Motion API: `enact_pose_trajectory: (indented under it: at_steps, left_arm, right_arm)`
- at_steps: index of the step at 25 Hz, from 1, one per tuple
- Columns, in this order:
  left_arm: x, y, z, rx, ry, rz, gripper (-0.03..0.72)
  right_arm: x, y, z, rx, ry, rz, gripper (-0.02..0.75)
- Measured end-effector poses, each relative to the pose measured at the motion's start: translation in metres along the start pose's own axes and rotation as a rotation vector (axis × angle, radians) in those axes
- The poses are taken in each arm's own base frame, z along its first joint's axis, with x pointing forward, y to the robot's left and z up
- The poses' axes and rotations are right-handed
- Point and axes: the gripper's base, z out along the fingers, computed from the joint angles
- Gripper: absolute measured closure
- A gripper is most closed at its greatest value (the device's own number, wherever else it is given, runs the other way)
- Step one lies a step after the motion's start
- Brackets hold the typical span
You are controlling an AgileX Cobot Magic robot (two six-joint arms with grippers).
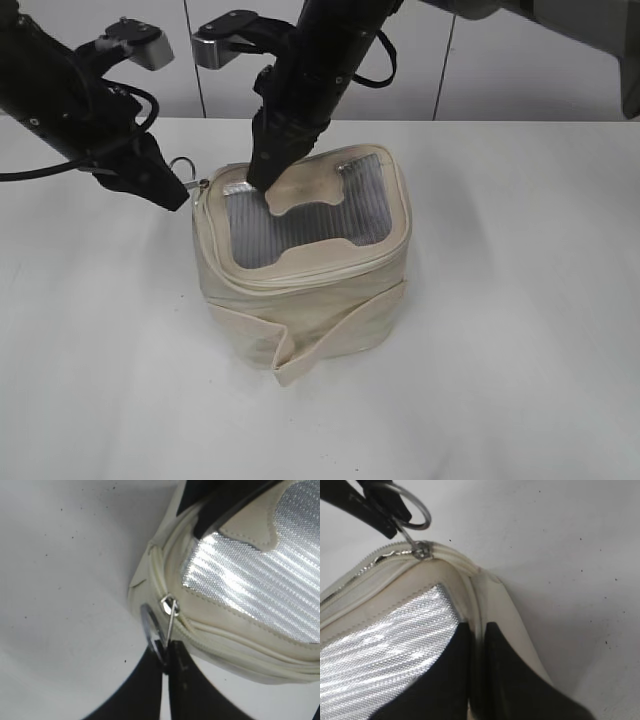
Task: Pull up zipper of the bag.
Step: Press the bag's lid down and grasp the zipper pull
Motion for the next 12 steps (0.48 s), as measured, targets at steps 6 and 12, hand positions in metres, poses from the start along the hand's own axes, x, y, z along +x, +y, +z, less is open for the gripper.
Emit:
enact_pose_trajectory:
  at_steps: [6,12]
  left_arm:
    - [-0.001,-0.004,0.001,0.014,0.010,-0.022,0.685]
    - [-0.005,-0.012,0.006,-0.007,0.050,-0.001,0.685]
  right_arm:
    - [0.000,0.000,0.000,0.001,0.001,0.020,0.685]
    - [0.000,-0.001,0.000,0.002,0.001,0.029,0.685]
